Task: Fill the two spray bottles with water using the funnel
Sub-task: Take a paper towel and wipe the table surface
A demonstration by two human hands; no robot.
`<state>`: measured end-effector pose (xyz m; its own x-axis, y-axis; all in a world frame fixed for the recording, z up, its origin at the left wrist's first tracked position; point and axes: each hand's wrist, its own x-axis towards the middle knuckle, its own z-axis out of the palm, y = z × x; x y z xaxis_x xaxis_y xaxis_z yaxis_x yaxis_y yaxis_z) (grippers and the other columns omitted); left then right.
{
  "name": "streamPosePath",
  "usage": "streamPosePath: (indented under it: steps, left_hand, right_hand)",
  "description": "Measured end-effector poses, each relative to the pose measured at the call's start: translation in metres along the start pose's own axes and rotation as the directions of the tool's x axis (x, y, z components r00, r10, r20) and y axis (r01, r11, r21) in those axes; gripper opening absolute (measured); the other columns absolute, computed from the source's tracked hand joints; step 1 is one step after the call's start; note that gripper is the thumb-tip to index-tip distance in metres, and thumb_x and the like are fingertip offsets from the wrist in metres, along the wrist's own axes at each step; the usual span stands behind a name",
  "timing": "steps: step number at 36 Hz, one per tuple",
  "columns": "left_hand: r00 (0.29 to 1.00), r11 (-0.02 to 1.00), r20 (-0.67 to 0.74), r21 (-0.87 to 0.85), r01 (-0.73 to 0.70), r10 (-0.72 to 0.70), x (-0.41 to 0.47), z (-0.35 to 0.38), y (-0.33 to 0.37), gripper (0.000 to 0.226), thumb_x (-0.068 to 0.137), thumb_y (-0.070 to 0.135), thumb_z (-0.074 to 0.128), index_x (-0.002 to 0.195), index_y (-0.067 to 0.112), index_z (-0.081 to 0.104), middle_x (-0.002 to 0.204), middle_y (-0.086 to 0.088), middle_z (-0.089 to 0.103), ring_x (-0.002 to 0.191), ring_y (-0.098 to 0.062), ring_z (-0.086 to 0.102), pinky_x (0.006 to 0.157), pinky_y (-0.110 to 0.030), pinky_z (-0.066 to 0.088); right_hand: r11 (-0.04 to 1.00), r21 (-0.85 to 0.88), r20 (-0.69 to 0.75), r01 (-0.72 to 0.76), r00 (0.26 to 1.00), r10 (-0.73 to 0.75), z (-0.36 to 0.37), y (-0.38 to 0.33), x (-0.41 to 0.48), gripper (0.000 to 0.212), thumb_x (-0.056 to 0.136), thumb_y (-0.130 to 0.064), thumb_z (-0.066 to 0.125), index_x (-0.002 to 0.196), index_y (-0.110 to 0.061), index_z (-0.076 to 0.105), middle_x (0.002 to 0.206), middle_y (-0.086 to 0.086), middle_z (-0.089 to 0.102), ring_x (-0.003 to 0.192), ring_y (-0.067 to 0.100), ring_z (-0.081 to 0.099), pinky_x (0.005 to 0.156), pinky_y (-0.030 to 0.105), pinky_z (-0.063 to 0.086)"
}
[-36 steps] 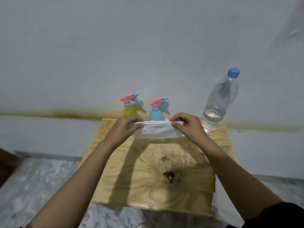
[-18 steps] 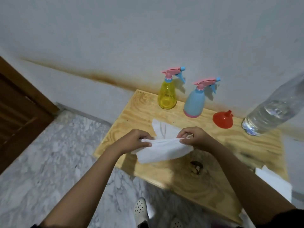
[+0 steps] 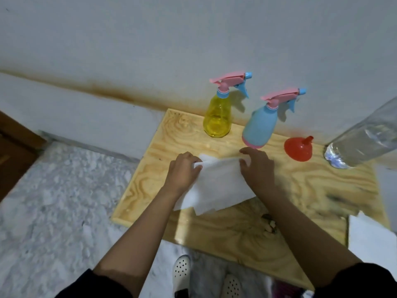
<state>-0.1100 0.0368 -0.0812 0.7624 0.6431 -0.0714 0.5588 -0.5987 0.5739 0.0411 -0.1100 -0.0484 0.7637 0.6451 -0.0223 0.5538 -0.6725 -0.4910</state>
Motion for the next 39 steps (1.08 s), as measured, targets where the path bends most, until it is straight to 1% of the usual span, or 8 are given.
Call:
streamPosePath:
  steps: [3, 6, 11, 16, 22, 26, 34, 39]
  left_hand:
    - [0.996, 0.997, -0.067, 0.067, -0.049, 0.054, 0.0, 0.004, -0.011, 0.039, 0.091, 0.028, 0.058, 0.128, 0.015, 0.057, 0.128, -0.004, 0.056, 0.121, -0.024, 0.048, 0.097, -0.037, 0.037]
    - [0.991, 0.996, -0.124, 0.084, -0.038, 0.048, -0.015, 0.001, -0.029, 0.048, 0.094, 0.038, 0.048, 0.133, 0.01, 0.051, 0.138, -0.007, 0.05, 0.13, -0.026, 0.043, 0.106, -0.041, 0.034]
    - [0.995, 0.985, -0.083, 0.161, 0.066, -0.053, -0.056, -0.005, -0.069, 0.066, 0.094, 0.052, 0.019, 0.149, 0.017, 0.027, 0.158, 0.001, 0.018, 0.147, -0.014, 0.007, 0.118, -0.039, 0.003]
    - [0.991, 0.98, -0.097, 0.168, 0.103, -0.088, -0.079, -0.011, -0.094, 0.073, 0.092, 0.057, 0.009, 0.15, 0.014, 0.02, 0.159, 0.0, 0.011, 0.146, -0.011, 0.001, 0.118, -0.039, -0.003]
    - [0.99, 0.974, -0.092, 0.195, 0.119, -0.103, -0.087, -0.01, -0.096, 0.074, 0.091, 0.057, 0.008, 0.15, 0.014, 0.019, 0.16, -0.001, 0.008, 0.147, -0.012, 0.001, 0.118, -0.041, -0.003]
    - [0.986, 0.967, -0.111, 0.21, 0.145, -0.124, -0.089, -0.007, -0.094, 0.075, 0.091, 0.058, 0.007, 0.15, 0.014, 0.021, 0.16, 0.0, 0.008, 0.147, -0.013, 0.002, 0.118, -0.042, -0.003]
    - [0.972, 0.946, -0.156, 0.245, 0.212, -0.177, -0.092, 0.0, -0.087, 0.073, 0.092, 0.057, 0.007, 0.15, 0.016, 0.021, 0.16, 0.001, 0.009, 0.147, -0.012, 0.004, 0.118, -0.042, -0.002]
    - [0.972, 0.944, -0.16, 0.254, 0.209, -0.172, -0.093, -0.001, -0.086, 0.071, 0.092, 0.055, 0.009, 0.15, 0.016, 0.02, 0.16, 0.001, 0.01, 0.147, -0.013, 0.004, 0.117, -0.04, -0.004]
  right_hand:
    - [0.997, -0.075, -0.072, 0.028, 0.997, -0.033, 0.02, -0.012, -0.019, 0.043, 0.093, -0.027, 0.05, 0.136, -0.018, 0.046, 0.144, 0.007, 0.044, 0.137, 0.027, 0.032, 0.11, 0.047, 0.024]
    - [0.991, -0.134, 0.047, -0.029, 0.998, 0.035, 0.048, -0.022, -0.041, 0.06, 0.094, -0.047, 0.041, 0.147, -0.027, 0.023, 0.158, 0.004, 0.014, 0.146, 0.027, 0.002, 0.114, 0.054, 0.001]
    - [0.966, -0.164, 0.131, -0.2, 0.966, 0.223, 0.087, -0.038, -0.045, 0.079, 0.084, -0.073, 0.03, 0.147, -0.04, -0.004, 0.157, 0.007, -0.018, 0.143, 0.033, -0.019, 0.107, 0.064, -0.012]
    - [0.97, -0.237, 0.113, -0.062, 0.989, 0.091, 0.108, -0.056, -0.042, 0.088, 0.072, -0.08, 0.009, 0.148, -0.037, 0.002, 0.158, 0.012, -0.01, 0.144, 0.038, -0.013, 0.108, 0.064, -0.01]
    - [0.95, -0.275, 0.112, 0.148, 0.986, -0.122, 0.117, -0.046, -0.062, 0.072, 0.087, -0.069, 0.02, 0.145, -0.029, 0.032, 0.154, 0.016, 0.024, 0.141, 0.042, 0.021, 0.11, 0.062, 0.007]
    - [0.929, -0.273, 0.13, 0.251, 0.966, -0.223, 0.111, -0.033, -0.067, 0.069, 0.091, -0.067, 0.011, 0.144, -0.03, 0.033, 0.154, 0.014, 0.026, 0.141, 0.039, 0.021, 0.111, 0.054, 0.002]
    - [0.964, -0.26, 0.047, 0.06, 0.998, -0.049, 0.12, -0.055, -0.057, 0.076, 0.081, -0.074, 0.021, 0.146, -0.035, 0.023, 0.155, 0.014, 0.022, 0.141, 0.046, 0.015, 0.105, 0.07, 0.001]
    - [0.946, -0.299, 0.037, 0.126, 0.992, -0.12, 0.127, -0.056, -0.06, 0.068, 0.086, -0.066, 0.024, 0.143, -0.032, 0.035, 0.152, 0.009, 0.031, 0.139, 0.045, 0.022, 0.105, 0.069, 0.002]
